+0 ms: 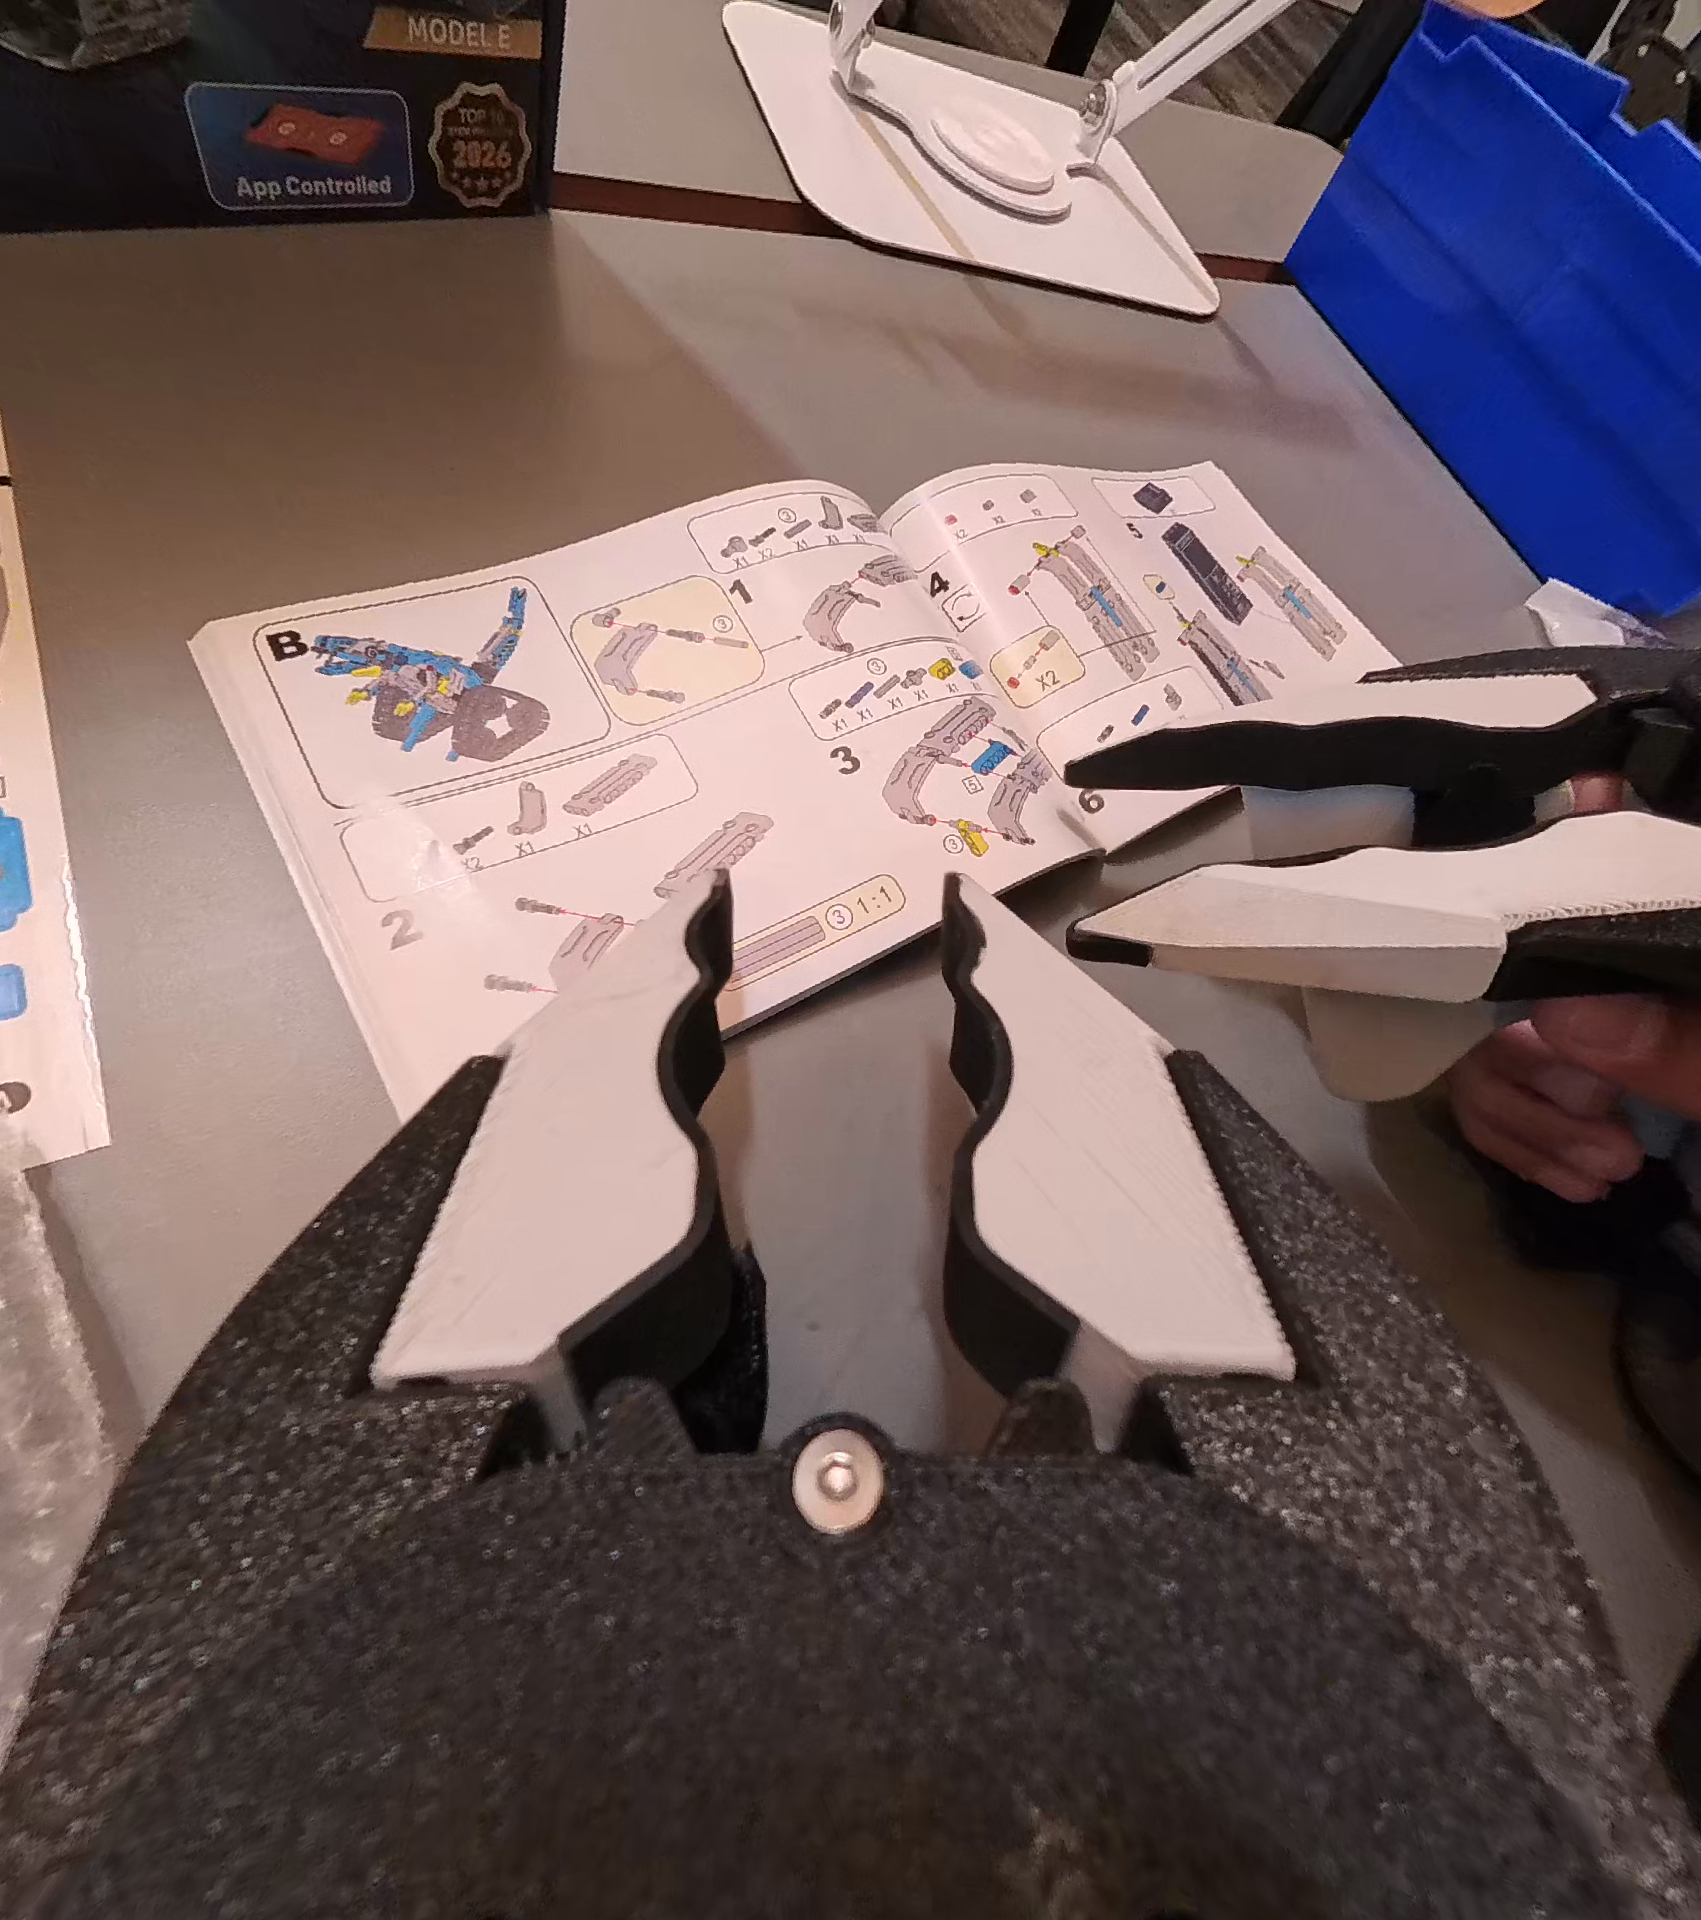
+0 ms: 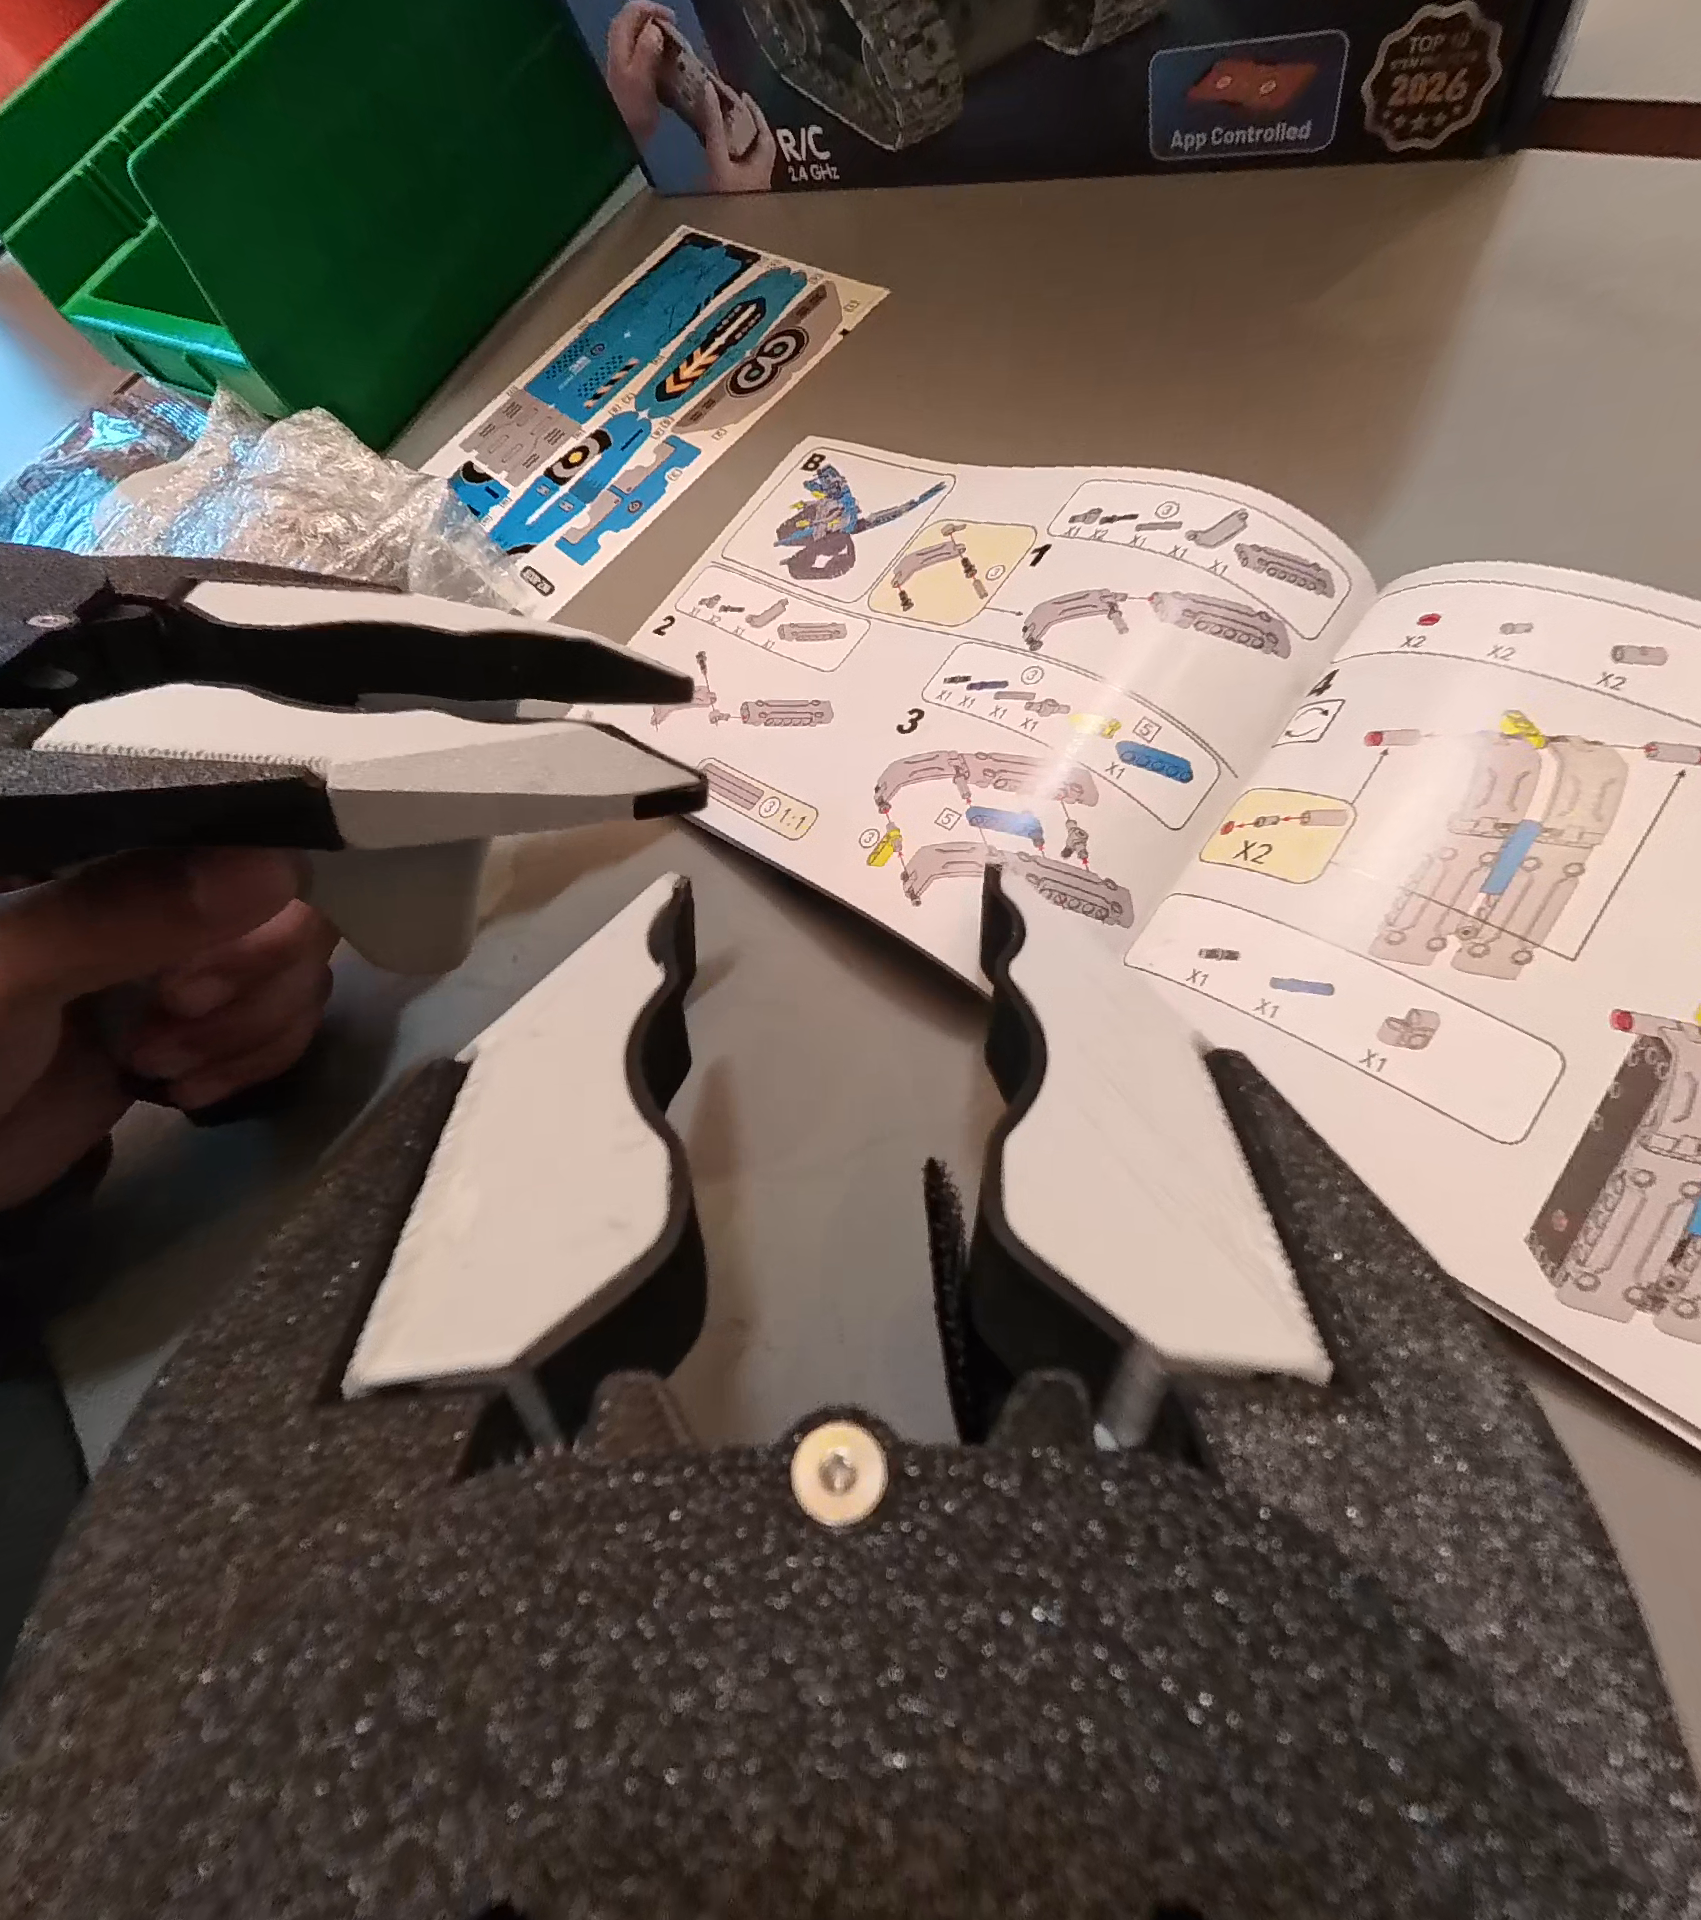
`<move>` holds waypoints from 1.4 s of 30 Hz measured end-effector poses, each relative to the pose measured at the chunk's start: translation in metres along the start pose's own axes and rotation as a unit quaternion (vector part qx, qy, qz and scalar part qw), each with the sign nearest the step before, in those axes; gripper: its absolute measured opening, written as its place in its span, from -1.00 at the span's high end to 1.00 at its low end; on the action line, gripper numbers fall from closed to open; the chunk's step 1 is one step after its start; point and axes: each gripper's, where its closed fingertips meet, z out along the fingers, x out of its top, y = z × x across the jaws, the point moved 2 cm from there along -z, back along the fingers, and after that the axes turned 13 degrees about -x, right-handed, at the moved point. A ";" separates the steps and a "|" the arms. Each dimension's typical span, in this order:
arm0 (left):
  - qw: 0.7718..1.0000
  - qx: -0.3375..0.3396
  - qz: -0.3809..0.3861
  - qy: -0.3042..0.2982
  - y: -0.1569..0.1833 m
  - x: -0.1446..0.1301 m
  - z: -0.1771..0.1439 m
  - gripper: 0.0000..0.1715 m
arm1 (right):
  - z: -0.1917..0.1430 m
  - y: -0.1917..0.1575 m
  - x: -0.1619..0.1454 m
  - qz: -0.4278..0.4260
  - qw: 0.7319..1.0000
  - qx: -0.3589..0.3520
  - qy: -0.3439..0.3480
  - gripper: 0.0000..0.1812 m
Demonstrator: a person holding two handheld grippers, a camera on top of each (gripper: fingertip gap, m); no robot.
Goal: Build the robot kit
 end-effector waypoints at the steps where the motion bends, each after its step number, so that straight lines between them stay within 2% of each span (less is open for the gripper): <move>1: 1.000 -0.001 -0.001 -0.001 0.000 0.000 0.000 0.54 | 0.000 0.000 0.000 -0.001 1.000 0.000 0.000 0.40; 11: 1.000 0.000 0.003 -0.002 0.000 0.000 0.001 0.54 | -0.001 0.001 0.001 -0.001 1.000 -0.001 0.002 0.40; 15: 1.000 0.013 0.016 0.001 -0.006 0.004 -0.003 0.54 | -0.024 0.020 0.017 0.003 1.000 -0.016 0.026 0.45; 17: 1.000 0.012 0.017 0.006 -0.005 0.006 -0.005 0.54 | -0.057 0.061 0.021 -0.024 0.995 -0.088 0.037 0.45; 19: 1.000 0.009 0.023 0.000 -0.002 0.003 -0.006 0.54 | -0.109 0.131 0.013 -0.060 0.970 -0.233 0.038 0.48; 21: 0.999 0.004 0.031 -0.004 0.003 0.001 -0.007 0.54 | -0.175 0.201 -0.013 -0.045 0.932 -0.360 0.003 0.48; 22: 0.999 0.000 0.035 -0.005 0.007 0.001 -0.008 0.54 | -0.206 0.227 -0.031 -0.018 0.916 -0.400 -0.015 0.48; 24: 0.999 -0.011 0.042 0.000 0.016 0.003 -0.008 0.54 | -0.254 0.258 -0.070 0.047 0.903 -0.425 -0.046 0.44; 27: 0.998 -0.027 0.050 0.000 0.027 0.003 -0.008 0.54 | -0.290 0.268 -0.115 0.115 0.905 -0.406 -0.061 0.42; 30: 0.998 -0.031 0.057 -0.007 0.032 -0.001 -0.009 0.54 | -0.291 0.257 -0.145 0.170 0.923 -0.338 -0.075 0.32; 33: 0.998 -0.037 0.057 -0.005 0.037 -0.002 -0.011 0.54 | -0.280 0.249 -0.145 0.200 0.934 -0.291 -0.047 0.32; 36: 0.997 -0.043 0.058 0.001 0.043 -0.001 -0.014 0.54 | -0.270 0.250 -0.138 0.193 0.937 -0.289 -0.044 0.39; 37: 0.997 -0.043 0.060 0.000 0.046 -0.001 -0.015 0.54 | -0.267 0.248 -0.135 0.190 0.939 -0.283 -0.045 0.51; 38: 0.997 -0.043 0.062 -0.001 0.049 -0.001 -0.017 0.54 | -0.263 0.243 -0.135 0.193 0.942 -0.271 -0.054 0.72; 40: 0.996 -0.048 0.076 0.002 0.059 0.002 -0.022 0.54 | -0.256 0.231 -0.131 0.208 0.946 -0.237 -0.072 0.89; 42: 0.992 -0.080 0.097 -0.012 0.075 0.003 -0.023 0.53 | -0.252 0.216 -0.110 0.221 0.951 -0.209 -0.054 0.99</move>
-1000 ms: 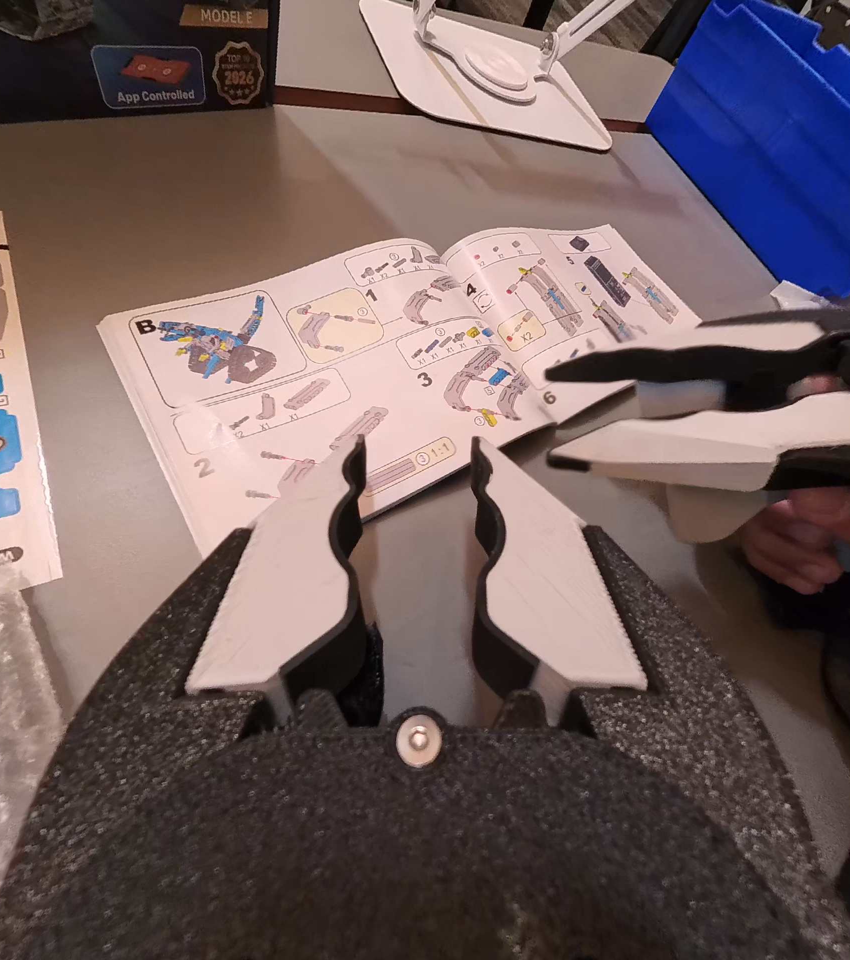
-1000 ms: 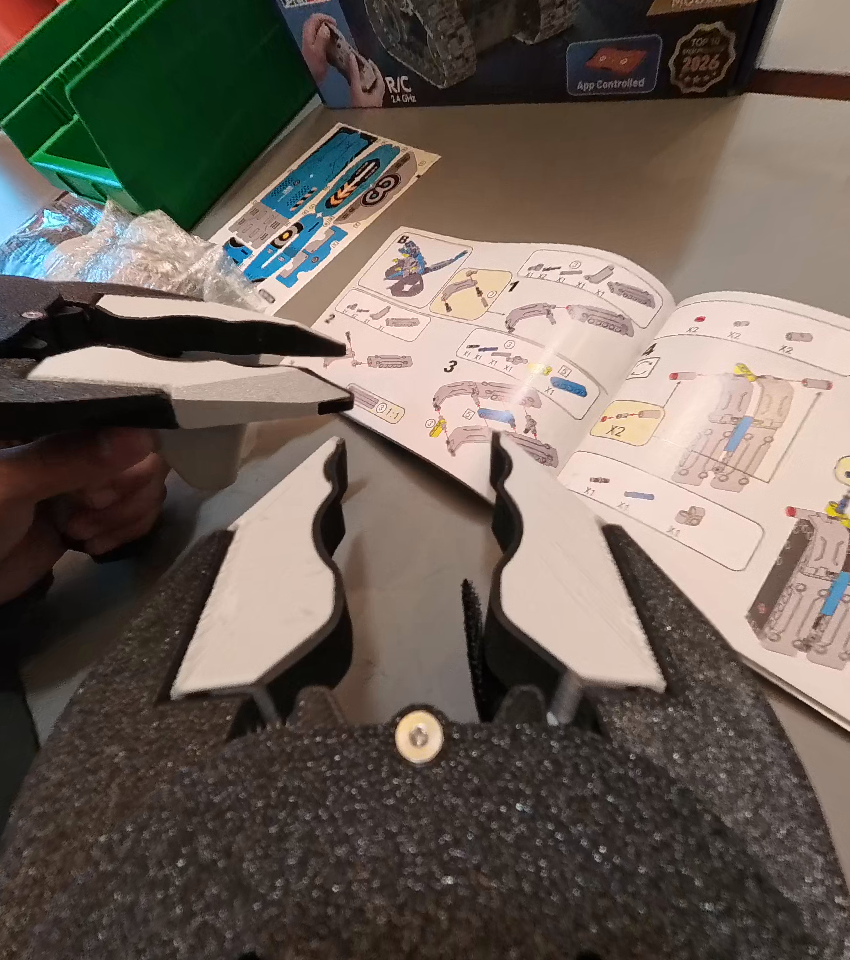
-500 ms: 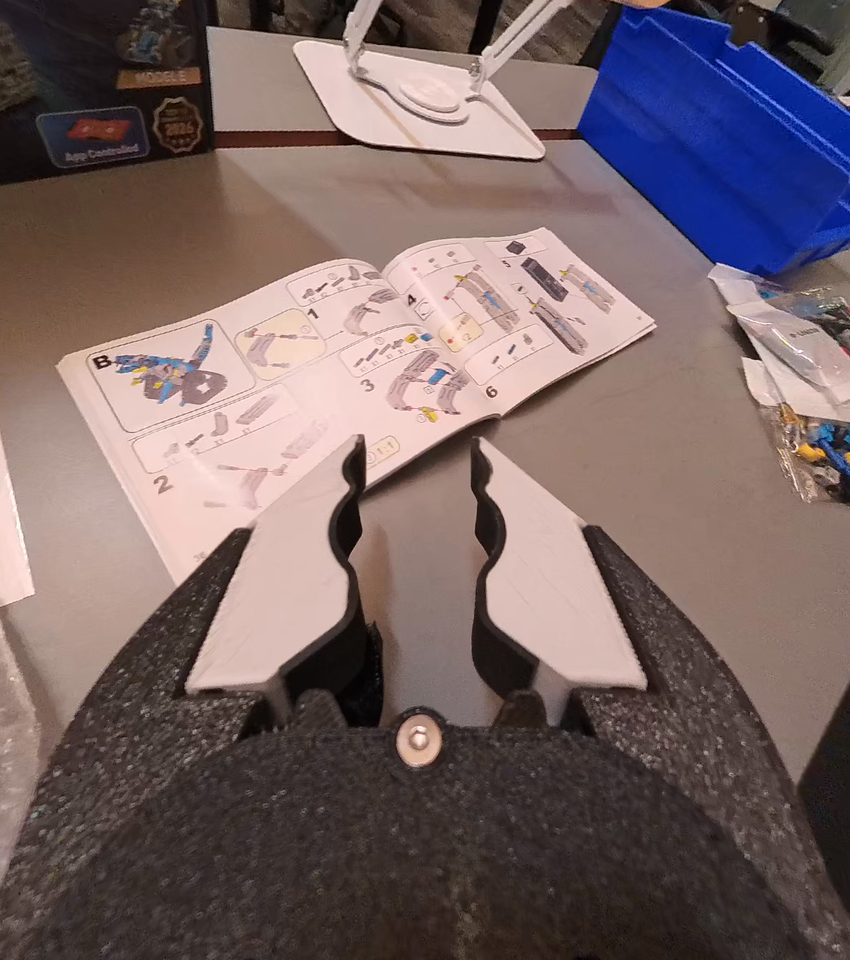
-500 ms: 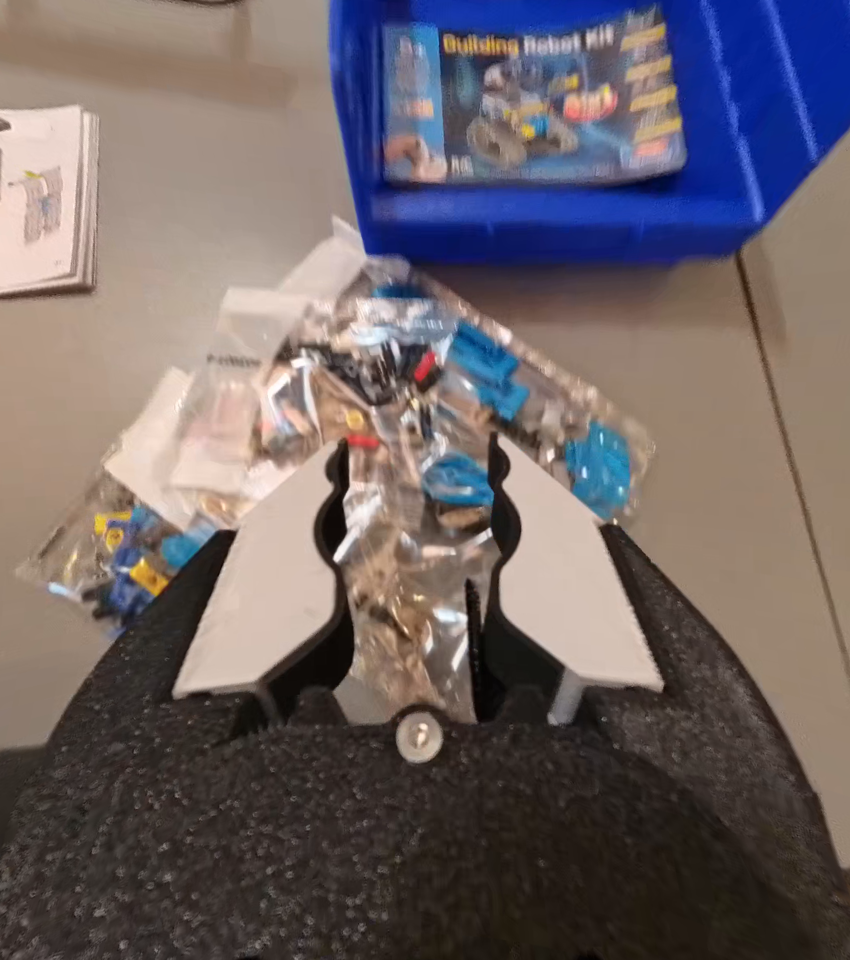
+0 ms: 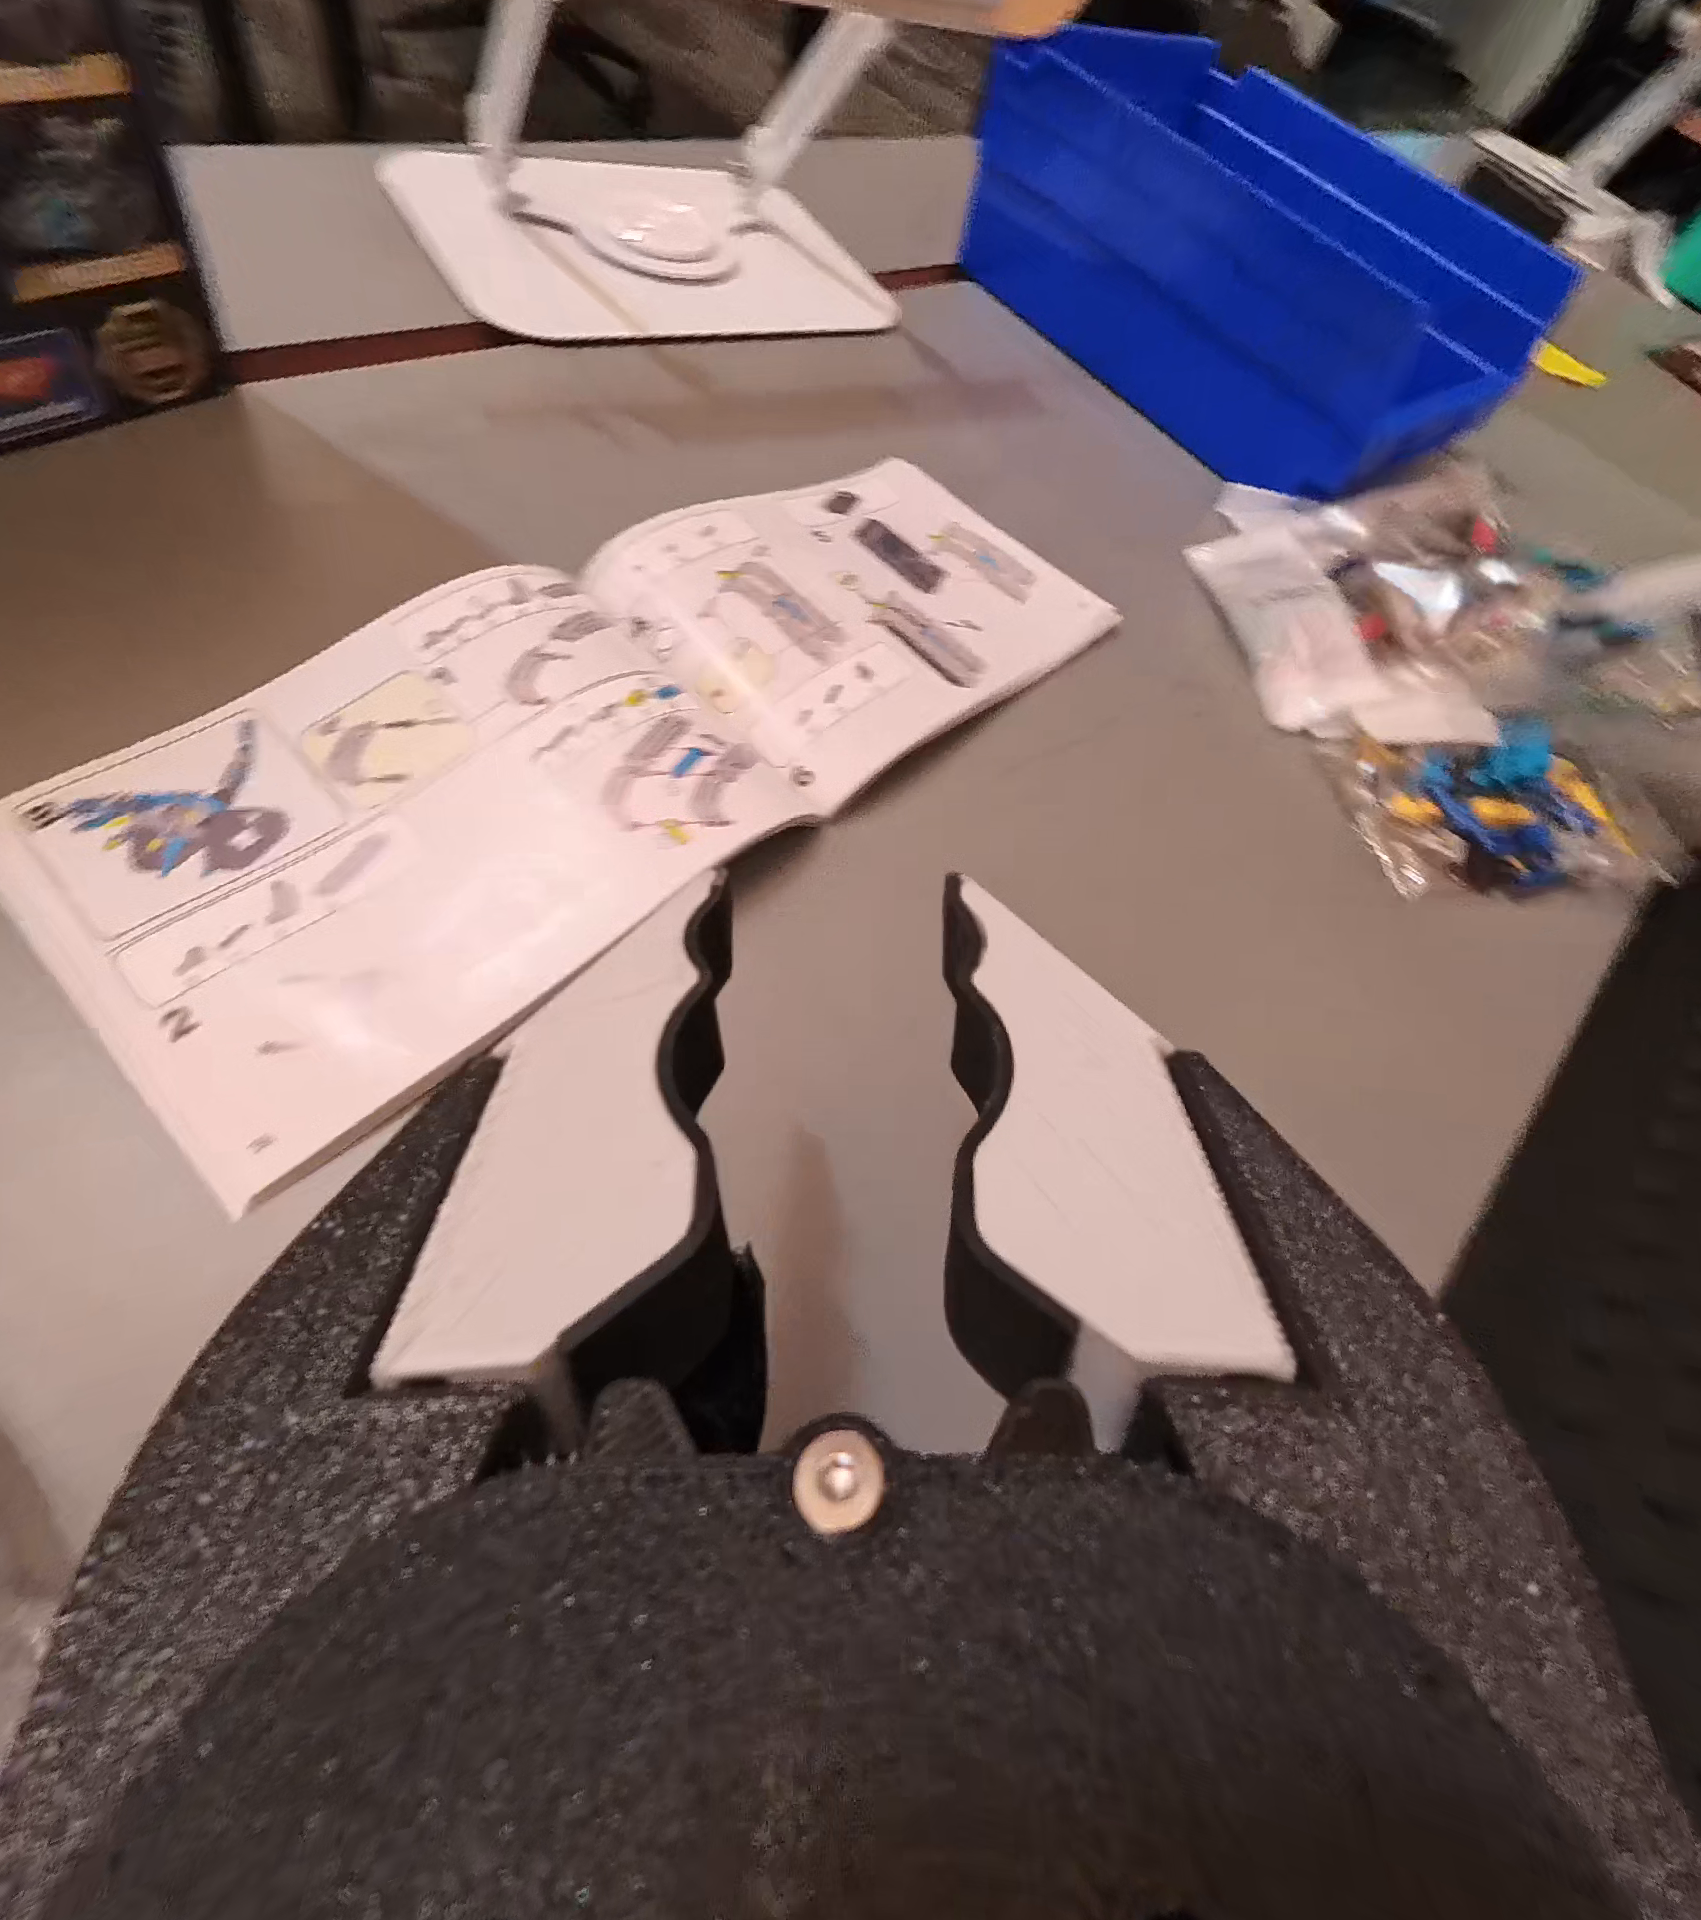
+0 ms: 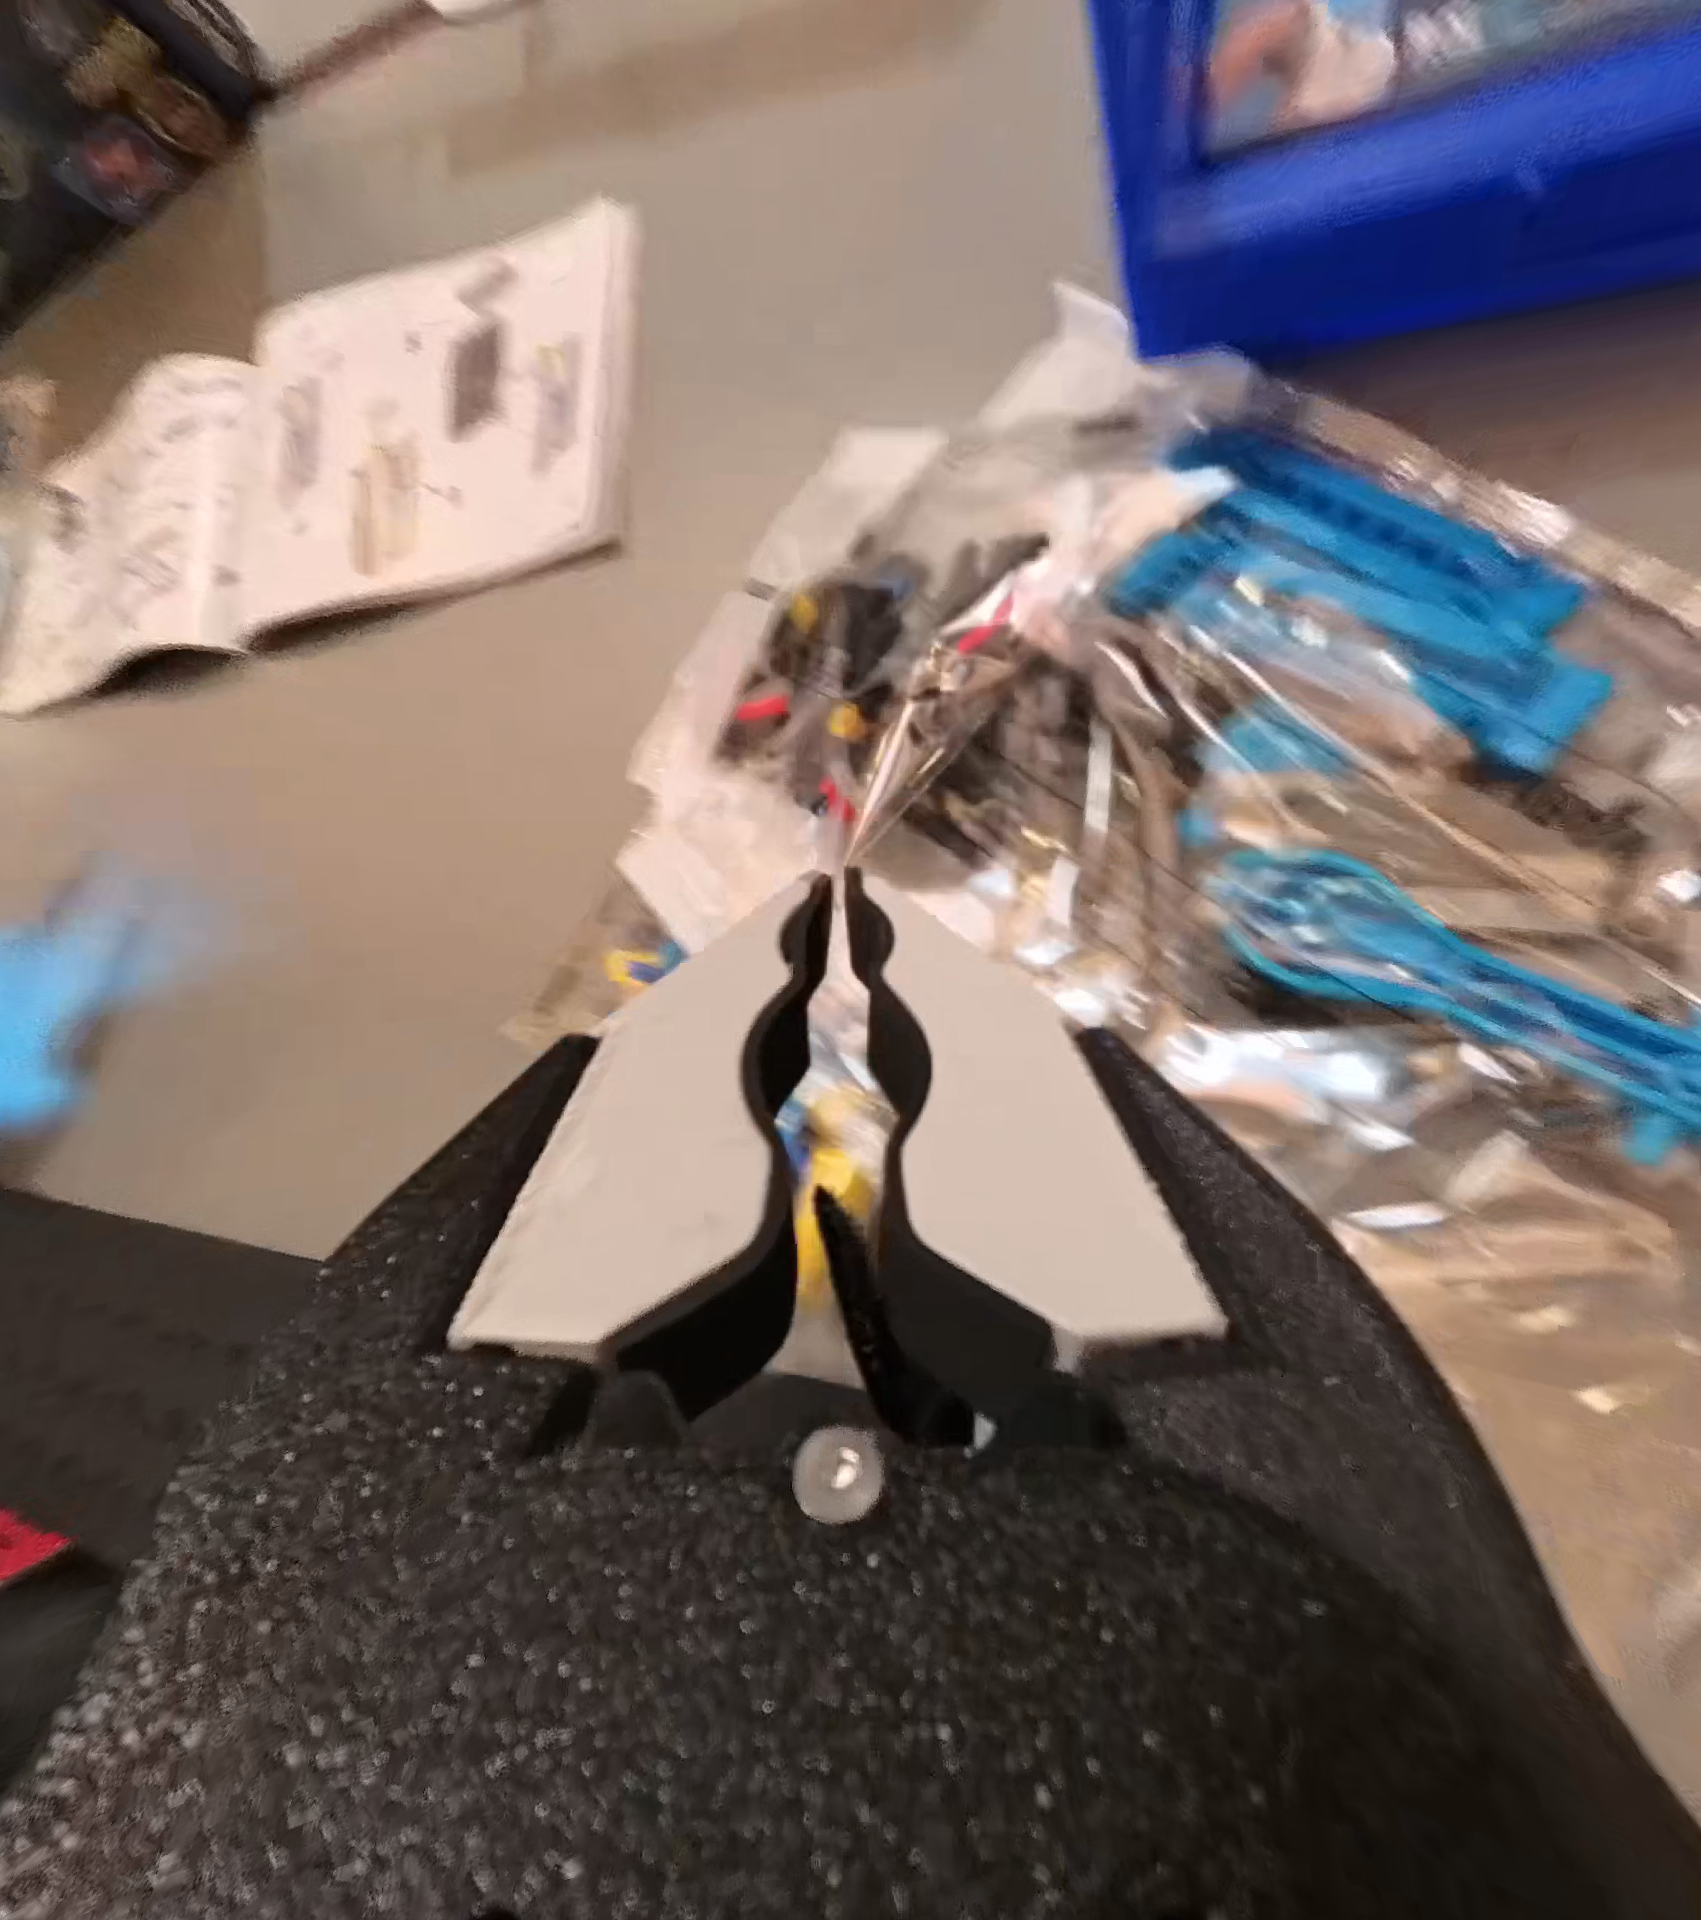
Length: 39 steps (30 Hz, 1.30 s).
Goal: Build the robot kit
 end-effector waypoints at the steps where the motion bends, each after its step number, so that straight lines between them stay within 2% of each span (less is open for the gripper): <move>1: 1.000 -0.022 0.016 -0.010 0.009 0.001 0.001 0.53 | -0.006 -0.017 0.010 0.002 1.000 0.023 0.013 1.00; 4: 0.993 -0.065 0.092 -0.036 0.035 0.007 0.004 0.52 | -0.029 -0.079 0.032 -0.040 0.995 0.082 0.024 1.00; 6: 0.984 -0.074 0.154 -0.050 0.053 0.009 0.006 0.40 | -0.043 -0.117 0.044 -0.071 0.992 0.101 0.026 1.00; 8: 0.973 -0.090 0.207 -0.056 0.075 0.008 0.009 0.22 | -0.052 -0.157 0.053 -0.068 0.989 0.132 0.022 1.00; 10: 0.968 -0.089 0.228 -0.053 0.093 0.006 0.016 -0.03 | -0.053 -0.192 0.057 -0.057 0.985 0.163 0.021 1.00; 12: 0.966 -0.106 0.231 -0.042 0.111 0.000 0.020 -0.05 | -0.046 -0.219 0.056 -0.069 0.982 0.175 0.020 1.00; 13: 0.968 -0.091 0.230 -0.036 0.109 -0.001 0.022 -0.02 | -0.042 -0.231 0.052 -0.073 0.980 0.187 0.012 1.00; 16: 0.978 -0.025 0.205 -0.029 0.079 -0.003 0.024 0.37 | -0.038 -0.258 0.042 -0.065 0.968 0.241 -0.005 1.00; 18: 0.981 -0.046 0.186 -0.035 0.074 -0.006 0.025 0.50 | -0.040 -0.267 0.041 -0.052 0.962 0.270 -0.008 1.00; 20: 0.978 -0.083 0.188 -0.025 0.084 -0.003 0.022 0.46 | -0.044 -0.276 0.042 -0.029 0.952 0.305 -0.012 1.00; 21: 0.975 -0.091 0.202 -0.021 0.090 -0.002 0.019 0.37 | -0.045 -0.281 0.042 -0.023 0.949 0.314 -0.012 1.00; 24: 0.973 -0.051 0.226 -0.012 0.096 0.002 0.016 0.06 | -0.041 -0.288 0.040 -0.020 0.955 0.297 0.002 1.00; 25: 0.975 -0.038 0.218 -0.007 0.095 0.002 0.018 0.02 | -0.040 -0.291 0.040 -0.016 0.956 0.294 0.010 1.00; 26: 0.979 -0.017 0.203 -0.007 0.090 0.002 0.019 0.12 | -0.040 -0.295 0.039 -0.013 0.955 0.297 0.016 1.00; 29: 0.984 0.001 0.177 -0.034 0.073 -0.009 0.021 0.85 | -0.036 -0.297 0.038 -0.014 0.959 0.281 0.031 1.00; 30: 0.984 0.006 0.173 -0.035 0.068 -0.010 0.018 0.94 | -0.033 -0.292 0.041 -0.014 0.963 0.268 0.041 1.00; 31: 0.985 0.005 0.172 -0.031 0.065 -0.008 0.015 1.00 | -0.030 -0.287 0.044 -0.016 0.965 0.258 0.047 1.00; 33: 0.987 -0.028 0.156 -0.032 0.066 -0.005 0.010 1.00 | -0.024 -0.285 0.049 -0.030 0.961 0.267 0.065 1.00; 35: 0.991 -0.085 0.098 -0.041 0.067 -0.006 0.007 1.00 | -0.008 -0.284 0.052 -0.085 0.958 0.257 0.096 0.98; 37: 0.987 -0.156 0.006 -0.040 0.066 -0.008 0.005 1.00 | -0.002 -0.285 0.049 -0.174 0.940 0.257 0.143 0.95; 39: 0.976 -0.207 -0.053 -0.044 0.063 -0.012 0.002 1.00 | -0.006 -0.285 0.042 -0.261 0.912 0.247 0.197 0.93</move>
